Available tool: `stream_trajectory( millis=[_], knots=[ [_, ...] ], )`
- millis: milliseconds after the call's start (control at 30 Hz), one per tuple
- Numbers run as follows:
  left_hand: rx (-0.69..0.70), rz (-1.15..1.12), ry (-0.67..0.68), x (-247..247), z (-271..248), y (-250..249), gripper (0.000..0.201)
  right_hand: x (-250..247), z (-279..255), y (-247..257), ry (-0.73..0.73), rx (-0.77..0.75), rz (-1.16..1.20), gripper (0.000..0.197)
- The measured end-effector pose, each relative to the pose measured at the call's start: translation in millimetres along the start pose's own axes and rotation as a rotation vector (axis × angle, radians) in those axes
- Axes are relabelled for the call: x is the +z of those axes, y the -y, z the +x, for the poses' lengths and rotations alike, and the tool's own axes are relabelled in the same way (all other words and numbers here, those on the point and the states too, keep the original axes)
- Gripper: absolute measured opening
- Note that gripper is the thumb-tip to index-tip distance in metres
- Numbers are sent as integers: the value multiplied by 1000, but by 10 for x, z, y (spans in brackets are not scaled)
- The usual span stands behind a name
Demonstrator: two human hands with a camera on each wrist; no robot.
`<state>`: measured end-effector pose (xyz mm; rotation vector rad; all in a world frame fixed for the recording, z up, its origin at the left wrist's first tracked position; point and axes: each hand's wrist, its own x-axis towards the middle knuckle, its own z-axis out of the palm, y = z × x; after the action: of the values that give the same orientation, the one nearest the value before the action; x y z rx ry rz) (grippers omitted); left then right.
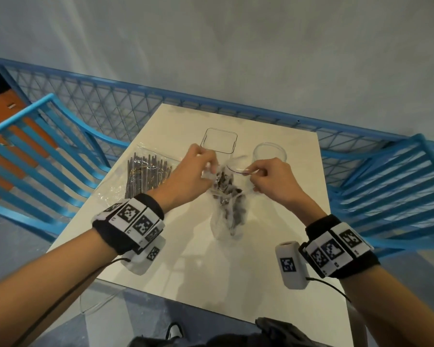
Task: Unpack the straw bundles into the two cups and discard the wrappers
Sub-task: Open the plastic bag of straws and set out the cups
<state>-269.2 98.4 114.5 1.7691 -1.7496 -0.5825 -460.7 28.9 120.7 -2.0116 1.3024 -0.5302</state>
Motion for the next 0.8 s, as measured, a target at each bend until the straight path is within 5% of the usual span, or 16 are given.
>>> stream_trajectory(
  millis=[100, 233, 400, 500, 633, 800],
  knots=[
    [103, 110, 79, 102, 31, -107, 31, 102, -1, 77, 65, -84, 0, 23],
    [-34, 181, 8, 96, 70, 47, 55, 13, 4, -61, 12, -62, -90, 30],
    [-147, 159, 8, -121, 9, 224, 59, -216, -61, -328, -73, 44, -145, 22],
    [-165, -55, 76, -69, 0, 64, 69, -143, -101, -165, -2, 30, -124, 45],
    [-271, -320, 98, 14, 27, -74, 94, -39, -126, -52, 363, 178, -29, 75],
    [-364, -458, 256, 38, -50, -16, 116, -29, -89, -180, 200, 277, 126, 57]
  ],
)
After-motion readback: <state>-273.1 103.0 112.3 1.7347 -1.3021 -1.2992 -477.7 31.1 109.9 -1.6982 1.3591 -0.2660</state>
